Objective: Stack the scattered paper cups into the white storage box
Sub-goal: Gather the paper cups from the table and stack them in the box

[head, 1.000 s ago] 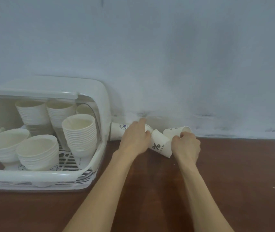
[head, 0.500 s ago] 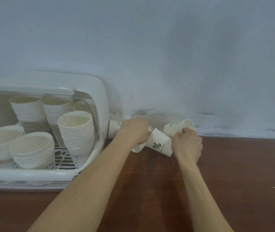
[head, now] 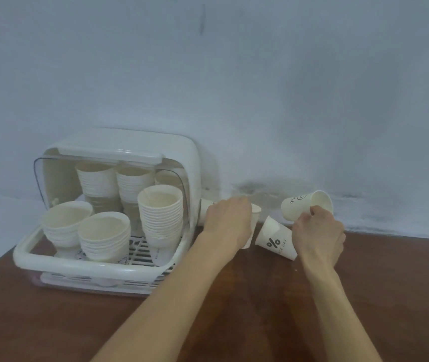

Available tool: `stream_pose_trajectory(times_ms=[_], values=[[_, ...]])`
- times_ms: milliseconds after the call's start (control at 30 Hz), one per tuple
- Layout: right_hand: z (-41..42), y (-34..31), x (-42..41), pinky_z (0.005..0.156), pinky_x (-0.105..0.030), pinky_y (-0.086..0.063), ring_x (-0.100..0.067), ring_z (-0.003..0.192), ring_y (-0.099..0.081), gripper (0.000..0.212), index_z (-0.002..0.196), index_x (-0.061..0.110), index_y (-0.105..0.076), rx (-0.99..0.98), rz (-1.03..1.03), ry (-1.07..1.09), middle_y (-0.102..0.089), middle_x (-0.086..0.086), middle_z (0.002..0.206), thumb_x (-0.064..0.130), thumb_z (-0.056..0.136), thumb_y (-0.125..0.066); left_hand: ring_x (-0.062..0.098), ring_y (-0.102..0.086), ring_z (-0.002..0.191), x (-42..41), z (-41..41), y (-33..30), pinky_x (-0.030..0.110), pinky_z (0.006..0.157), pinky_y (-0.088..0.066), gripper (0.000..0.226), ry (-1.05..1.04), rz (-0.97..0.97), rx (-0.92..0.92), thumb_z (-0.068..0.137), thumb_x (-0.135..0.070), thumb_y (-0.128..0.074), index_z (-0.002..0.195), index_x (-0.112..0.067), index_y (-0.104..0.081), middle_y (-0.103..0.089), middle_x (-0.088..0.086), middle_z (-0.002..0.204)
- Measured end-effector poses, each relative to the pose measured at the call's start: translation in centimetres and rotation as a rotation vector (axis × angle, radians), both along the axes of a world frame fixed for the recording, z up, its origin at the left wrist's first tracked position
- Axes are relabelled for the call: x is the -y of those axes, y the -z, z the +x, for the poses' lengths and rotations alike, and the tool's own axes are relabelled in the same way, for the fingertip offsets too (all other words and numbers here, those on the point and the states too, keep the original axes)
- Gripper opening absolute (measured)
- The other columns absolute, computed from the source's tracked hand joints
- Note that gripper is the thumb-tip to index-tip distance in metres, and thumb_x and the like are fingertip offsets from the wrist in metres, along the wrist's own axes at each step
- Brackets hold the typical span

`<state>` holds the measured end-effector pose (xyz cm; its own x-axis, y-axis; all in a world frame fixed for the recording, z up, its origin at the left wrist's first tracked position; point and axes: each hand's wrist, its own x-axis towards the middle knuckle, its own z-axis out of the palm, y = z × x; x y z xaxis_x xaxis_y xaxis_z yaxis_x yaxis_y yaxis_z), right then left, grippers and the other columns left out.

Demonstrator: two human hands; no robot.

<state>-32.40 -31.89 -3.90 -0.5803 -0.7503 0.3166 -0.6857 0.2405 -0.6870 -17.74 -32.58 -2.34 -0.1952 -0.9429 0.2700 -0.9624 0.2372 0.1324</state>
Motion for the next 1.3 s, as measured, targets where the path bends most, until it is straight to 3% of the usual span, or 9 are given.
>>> stream_pose_trajectory(times_ms=[167, 300, 433, 600, 867, 1100, 1300], values=[[0.9, -0.4, -0.3, 0.073, -0.041, -0.038, -0.041, 0.087, -0.05, 0.021, 0.098, 0.009, -0.059, -0.025, 0.023, -0.021, -0.054, -0.022, 0.088, 0.014, 0.092, -0.039, 0.032, -0.06, 0.098, -1.2, 1.8, -2.1, 0.037, 0.069, -0.038, 0.015, 0.007, -0.081, -0.131, 0.1, -0.019, -0.043, 0.111, -0.011, -0.049, -0.061, 0.011, 0.108], [1.3, -1.0, -0.7, 0.074, -0.041, -0.037, -0.039, 0.085, -0.048, 0.022, 0.1, 0.008, -0.06, -0.025, 0.046, -0.019, -0.043, -0.014, 0.081, 0.013, 0.092, -0.041, 0.034, -0.06, 0.092, -2.8, 3.3, -3.6, 0.041, 0.07, -0.044, 0.015, 0.043, -0.137, -0.213, 0.101, -0.025, -0.038, 0.104, -0.013, -0.047, -0.061, 0.011, 0.101], [2.0, -2.2, -1.6, 0.076, -0.041, -0.039, -0.038, 0.084, -0.048, 0.025, 0.106, 0.008, -0.061, -0.021, 0.044, -0.04, -0.045, -0.016, 0.082, 0.013, 0.092, -0.042, 0.033, -0.06, 0.091, -5.1, 4.8, -4.9, 0.041, 0.071, -0.047, 0.018, 0.078, -0.178, -0.259, 0.101, -0.03, -0.038, 0.103, -0.016, -0.049, -0.063, 0.01, 0.1], [2.8, -2.5, -3.8, 0.083, -0.046, -0.044, -0.047, 0.097, -0.053, 0.034, 0.12, 0.016, -0.06, -0.076, 0.116, -0.032, -0.059, -0.028, 0.105, 0.016, 0.089, -0.046, 0.032, -0.059, 0.092, -7.4, 7.3, -6.3, 0.043, 0.074, -0.048, 0.019, 0.093, -0.202, -0.272, 0.101, -0.031, -0.038, 0.102, -0.016, -0.05, -0.064, 0.009, 0.1], [5.3, -4.7, -7.2, 0.076, -0.04, -0.044, -0.043, 0.09, -0.056, 0.023, 0.106, 0.014, -0.063, -0.139, 0.164, -0.08, -0.05, -0.018, 0.083, 0.015, 0.088, -0.049, 0.034, -0.058, 0.092, -9.9, 11.7, -8.9, 0.038, 0.071, -0.041, 0.02, 0.033, -0.25, -0.269, 0.1, -0.031, -0.037, 0.103, -0.016, -0.051, -0.065, 0.012, 0.1], [6.6, -7.6, -9.6, 0.071, -0.037, -0.042, -0.038, 0.085, -0.055, 0.027, 0.105, 0.015, -0.063, -0.242, 0.172, -0.105, -0.049, -0.015, 0.081, 0.009, 0.082, -0.05, 0.033, -0.059, 0.092, -12.3, 13.5, -10.5, 0.042, 0.075, -0.048, 0.02, -0.003, -0.248, -0.318, 0.1, -0.033, -0.038, 0.102, -0.017, -0.05, -0.064, 0.01, 0.098], [7.3, -10.2, -11.5, 0.066, -0.037, -0.041, -0.035, 0.073, -0.047, 0.017, 0.09, 0.012, -0.062, -0.283, 0.125, -0.123, -0.049, -0.015, 0.074, 0.01, 0.084, -0.047, 0.032, -0.059, 0.092, -13.5, 15.4, -10.8, 0.044, 0.076, -0.05, 0.02, -0.035, -0.254, -0.337, 0.1, -0.032, -0.039, 0.102, -0.016, -0.052, -0.065, 0.009, 0.096]])
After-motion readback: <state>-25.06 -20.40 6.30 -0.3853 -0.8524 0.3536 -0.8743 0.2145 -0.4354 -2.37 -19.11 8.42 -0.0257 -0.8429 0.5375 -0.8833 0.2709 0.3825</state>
